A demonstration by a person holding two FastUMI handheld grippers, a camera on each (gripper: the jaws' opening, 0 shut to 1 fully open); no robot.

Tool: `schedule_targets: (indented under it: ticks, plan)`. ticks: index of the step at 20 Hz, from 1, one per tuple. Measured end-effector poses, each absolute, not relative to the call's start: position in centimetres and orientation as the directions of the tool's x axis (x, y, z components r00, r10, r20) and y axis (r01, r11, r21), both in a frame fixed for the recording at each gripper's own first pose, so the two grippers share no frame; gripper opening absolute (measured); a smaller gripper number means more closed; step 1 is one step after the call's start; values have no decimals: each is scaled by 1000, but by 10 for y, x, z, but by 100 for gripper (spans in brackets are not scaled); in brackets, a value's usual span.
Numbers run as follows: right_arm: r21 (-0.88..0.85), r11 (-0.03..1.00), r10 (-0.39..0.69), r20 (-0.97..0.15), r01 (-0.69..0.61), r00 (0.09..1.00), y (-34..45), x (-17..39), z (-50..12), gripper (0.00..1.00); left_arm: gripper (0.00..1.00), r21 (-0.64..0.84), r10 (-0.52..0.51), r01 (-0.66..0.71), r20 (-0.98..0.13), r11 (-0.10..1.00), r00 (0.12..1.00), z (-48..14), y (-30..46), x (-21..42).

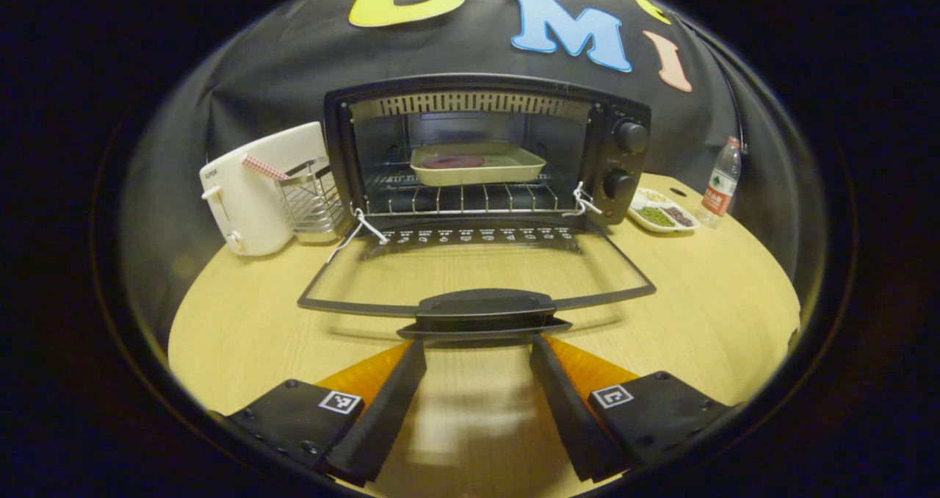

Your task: Open the electric oven with the left hand, put the food in, and close the electric oven.

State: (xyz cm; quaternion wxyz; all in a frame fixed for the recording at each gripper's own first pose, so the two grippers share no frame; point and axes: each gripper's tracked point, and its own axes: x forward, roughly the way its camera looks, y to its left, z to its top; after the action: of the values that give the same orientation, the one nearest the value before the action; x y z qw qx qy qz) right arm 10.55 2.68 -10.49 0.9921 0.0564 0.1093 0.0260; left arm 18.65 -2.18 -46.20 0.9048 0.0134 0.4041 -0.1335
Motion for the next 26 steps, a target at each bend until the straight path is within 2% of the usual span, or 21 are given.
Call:
schedule_targets:
  ticks: [6,8,9,18,22,26]
  plan:
    - [137,987,108,-208,-80,972,40,106,-106,98,100,-86,-235,243,-680,966,695,-425,-19,191]
    - [152,985,113,-209,-82,971,43,106,-107,98,92,-94,-237,234,-656,968,716,-406,-18,193]
    - [156,984,114,-209,-82,971,45,106,-108,98,100,-97,-239,232,-641,968,730,-398,-18,195]
    - [162,985,102,-236,-65,966,37,101,-118,98,100,-55,-249,263,-548,963,799,-367,-23,231]
    - [160,986,88,-249,-48,965,31,100,-120,98,100,-72,-253,256,-542,964,801,-361,-26,235]
    - [159,986,81,-222,-46,972,24,95,-108,98,100,-108,-269,248,-484,963,833,-326,-34,235]
